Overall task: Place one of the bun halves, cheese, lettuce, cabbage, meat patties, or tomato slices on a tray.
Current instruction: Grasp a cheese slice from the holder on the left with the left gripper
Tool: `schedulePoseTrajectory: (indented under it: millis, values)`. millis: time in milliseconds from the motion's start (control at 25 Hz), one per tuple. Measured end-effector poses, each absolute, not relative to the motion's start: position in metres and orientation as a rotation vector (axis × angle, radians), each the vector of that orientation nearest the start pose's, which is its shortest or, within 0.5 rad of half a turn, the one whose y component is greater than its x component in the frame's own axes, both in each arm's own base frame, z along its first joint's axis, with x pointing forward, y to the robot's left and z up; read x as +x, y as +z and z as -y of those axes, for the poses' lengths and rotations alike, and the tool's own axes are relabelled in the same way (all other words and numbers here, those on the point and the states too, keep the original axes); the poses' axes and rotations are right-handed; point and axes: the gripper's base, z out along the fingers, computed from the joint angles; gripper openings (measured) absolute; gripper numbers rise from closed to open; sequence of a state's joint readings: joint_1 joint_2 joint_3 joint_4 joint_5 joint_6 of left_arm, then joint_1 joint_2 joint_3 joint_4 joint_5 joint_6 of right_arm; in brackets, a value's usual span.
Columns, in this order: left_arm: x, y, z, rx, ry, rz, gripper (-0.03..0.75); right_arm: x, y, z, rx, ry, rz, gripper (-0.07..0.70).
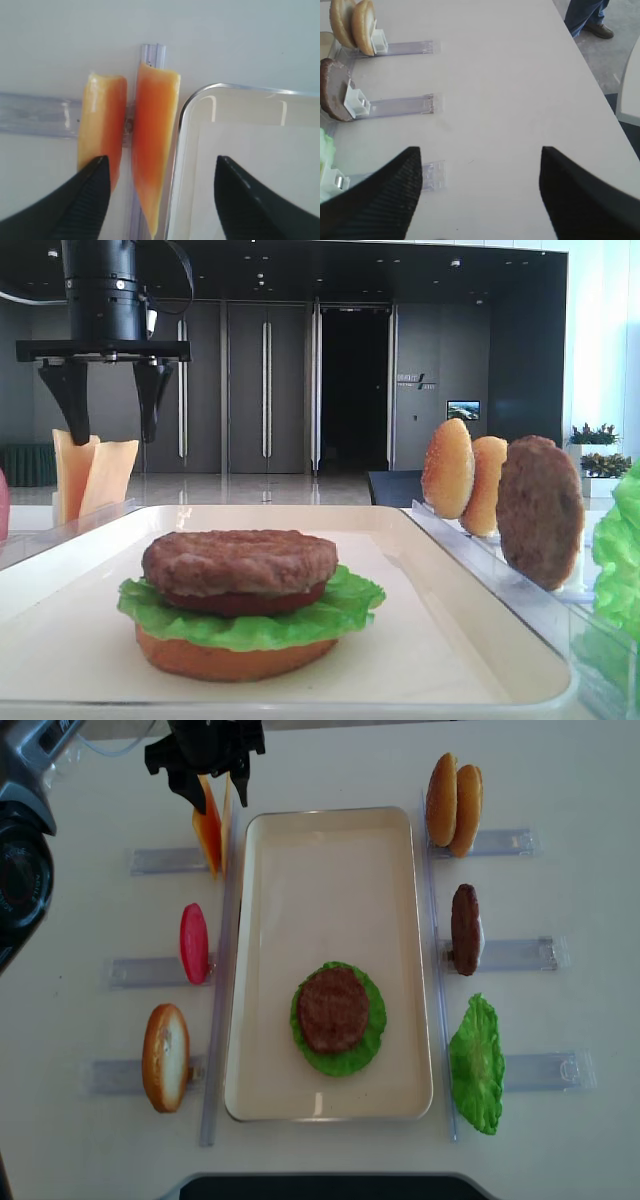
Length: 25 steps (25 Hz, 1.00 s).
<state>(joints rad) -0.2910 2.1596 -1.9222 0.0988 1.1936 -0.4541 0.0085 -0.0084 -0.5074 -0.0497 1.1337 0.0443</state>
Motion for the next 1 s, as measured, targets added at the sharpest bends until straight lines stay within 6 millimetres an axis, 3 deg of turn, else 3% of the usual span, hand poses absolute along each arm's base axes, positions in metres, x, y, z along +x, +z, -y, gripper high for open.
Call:
schedulePoseTrajectory:
  millis: [360, 1000]
  values:
    - [0.448, 0.211, 0.126, -0.200, 0.028, -2.934, 0.503, -0.010, 0.273, 0.004, 0.043, -0.028, -2.100, 0.472]
    - [0.451, 0.220, 0.127, -0.195, 0.016, -2.913, 0.465, -0.010, 0.273, 0.004, 0.043, -0.028, -2.100, 0.472]
